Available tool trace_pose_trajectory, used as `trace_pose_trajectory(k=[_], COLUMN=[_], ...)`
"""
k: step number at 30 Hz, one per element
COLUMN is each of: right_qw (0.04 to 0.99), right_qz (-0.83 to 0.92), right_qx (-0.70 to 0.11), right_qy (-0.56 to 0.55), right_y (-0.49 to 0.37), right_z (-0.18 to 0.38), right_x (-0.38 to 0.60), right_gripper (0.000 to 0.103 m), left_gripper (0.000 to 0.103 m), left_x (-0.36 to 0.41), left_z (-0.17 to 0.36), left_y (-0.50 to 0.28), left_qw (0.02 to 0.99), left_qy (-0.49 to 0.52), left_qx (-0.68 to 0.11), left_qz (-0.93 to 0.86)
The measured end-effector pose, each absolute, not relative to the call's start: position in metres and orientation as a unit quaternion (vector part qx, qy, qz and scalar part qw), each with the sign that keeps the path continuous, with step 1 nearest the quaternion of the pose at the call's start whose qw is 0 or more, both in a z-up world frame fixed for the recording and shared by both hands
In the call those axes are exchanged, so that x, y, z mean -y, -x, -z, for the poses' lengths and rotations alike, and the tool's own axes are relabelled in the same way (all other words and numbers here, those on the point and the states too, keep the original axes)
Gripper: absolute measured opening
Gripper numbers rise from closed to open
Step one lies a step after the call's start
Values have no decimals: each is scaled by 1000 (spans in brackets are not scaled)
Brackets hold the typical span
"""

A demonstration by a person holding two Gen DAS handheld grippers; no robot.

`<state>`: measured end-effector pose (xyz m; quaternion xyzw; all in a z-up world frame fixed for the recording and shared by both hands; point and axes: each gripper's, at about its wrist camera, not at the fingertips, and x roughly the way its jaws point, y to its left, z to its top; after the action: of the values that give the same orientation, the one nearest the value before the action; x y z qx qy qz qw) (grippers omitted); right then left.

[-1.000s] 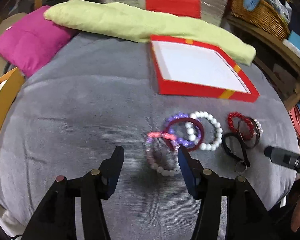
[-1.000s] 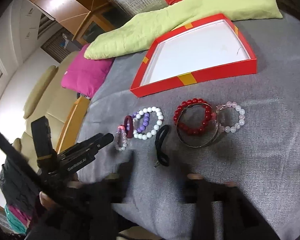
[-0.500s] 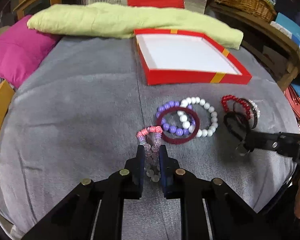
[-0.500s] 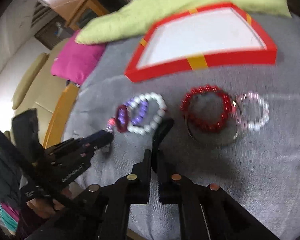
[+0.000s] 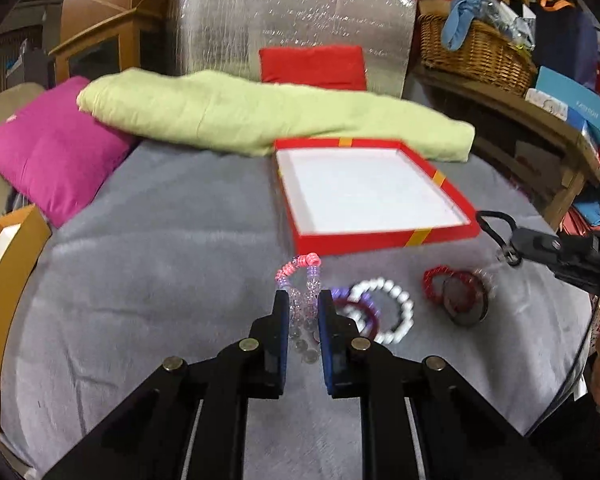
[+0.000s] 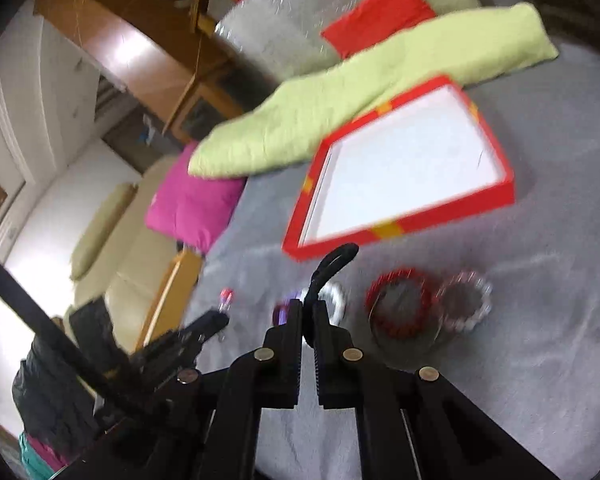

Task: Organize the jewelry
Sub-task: 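Carry both items into the red box and open both tools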

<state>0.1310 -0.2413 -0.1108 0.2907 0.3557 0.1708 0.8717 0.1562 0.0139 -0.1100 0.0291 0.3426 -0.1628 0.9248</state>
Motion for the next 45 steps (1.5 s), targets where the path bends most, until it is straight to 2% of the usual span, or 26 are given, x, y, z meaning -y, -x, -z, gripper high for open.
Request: trace_pose_trajectory(k=[9,17,27,29,30,31,33,35,43,45], right_qw=[885,876,872,872,872,872,873,884,887,885], right_qz=[-87,-54,-33,-28,-26,-24,-21,-12,-25,-27], right_qx=[-321,-363,-395,-396,-394,-391,-379,-356,-355,-357], right_qy=[-325,-313,-286,-288,-289,-295,-306,-304,-294,-299], right_y=[-177,-236,-270,-271,-270,-268,-263,-253,-215,-204], right_z=[104,124,147,147,146,144,138,128,106,105], right_x=[276,274,270,272,274,279,287,294,313,318], right_gripper=[6,6,8,13,18,23,54,56,55,55], left_gripper=[15,15,15,15,17,25,38,39,43,48], left_x=[38,68,92,93,92,90,88,83,43,30], left_z=[82,108,131,135,135,135,132,129,119,114], left_y=[-213,-267,-294,-297,-297,-298,-297,-294,-271,-262], left_qw=[917,884,868,864,863,864,869,876,888,892], left_qy=[-31,-19,-36,-36,-33,-28,-27,-32,-24,-15], left_qx=[-345,-413,-443,-450,-451,-450,-443,-435,-431,-427], left_qz=[198,219,223,223,225,226,218,204,160,150])
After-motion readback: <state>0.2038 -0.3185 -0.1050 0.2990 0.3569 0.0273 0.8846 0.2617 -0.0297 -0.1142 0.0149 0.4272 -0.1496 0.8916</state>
